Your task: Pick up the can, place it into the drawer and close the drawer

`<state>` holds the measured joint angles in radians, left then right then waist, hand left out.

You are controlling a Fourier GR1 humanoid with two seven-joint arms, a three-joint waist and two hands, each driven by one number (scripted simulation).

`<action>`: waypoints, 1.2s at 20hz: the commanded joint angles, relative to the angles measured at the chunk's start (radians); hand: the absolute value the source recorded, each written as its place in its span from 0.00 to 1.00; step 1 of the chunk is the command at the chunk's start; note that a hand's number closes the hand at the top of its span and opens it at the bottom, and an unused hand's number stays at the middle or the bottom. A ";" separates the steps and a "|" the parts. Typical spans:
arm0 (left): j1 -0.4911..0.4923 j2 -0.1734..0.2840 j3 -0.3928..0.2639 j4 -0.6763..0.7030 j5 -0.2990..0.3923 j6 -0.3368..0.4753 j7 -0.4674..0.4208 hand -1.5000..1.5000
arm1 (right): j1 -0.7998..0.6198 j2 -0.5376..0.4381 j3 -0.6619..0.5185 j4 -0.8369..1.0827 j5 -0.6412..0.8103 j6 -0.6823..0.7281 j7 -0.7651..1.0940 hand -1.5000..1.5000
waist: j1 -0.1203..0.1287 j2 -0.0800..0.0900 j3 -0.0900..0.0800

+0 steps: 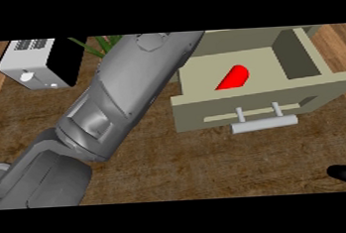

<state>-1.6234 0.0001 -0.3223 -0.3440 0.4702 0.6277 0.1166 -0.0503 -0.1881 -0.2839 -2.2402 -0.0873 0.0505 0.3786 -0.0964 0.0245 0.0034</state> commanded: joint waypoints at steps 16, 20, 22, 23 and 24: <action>-0.028 0.000 0.020 0.024 0.152 0.054 -0.086 0.00 | -0.155 -0.187 0.188 0.215 0.441 0.073 -0.229 0.00 | 0.025 0.004 0.000; -0.020 0.000 0.028 0.039 0.154 0.029 -0.133 0.00 | -0.254 -0.183 0.277 0.318 0.597 0.026 -0.215 0.00 | 0.050 0.003 -0.002; -0.015 0.000 0.006 0.047 0.137 0.030 -0.123 0.00 | -0.252 -0.146 0.357 0.369 0.698 -0.021 -0.240 0.00 | 0.066 -0.003 -0.002; -0.051 0.000 0.010 0.051 0.138 0.042 -0.090 0.00 | -0.268 -0.146 0.358 0.413 0.720 -0.029 -0.238 0.00 | 0.068 -0.006 -0.002; -0.010 0.000 -0.007 0.034 0.139 0.037 -0.133 0.00 | -0.299 -0.136 0.367 0.491 0.737 -0.054 -0.287 0.00 | 0.069 -0.001 -0.001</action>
<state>-1.6405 0.0001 -0.3125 -0.3094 0.6122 0.6608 0.0017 -0.2922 -0.3391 0.0246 -1.8886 0.5451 0.0435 0.1461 -0.0398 0.0243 0.0019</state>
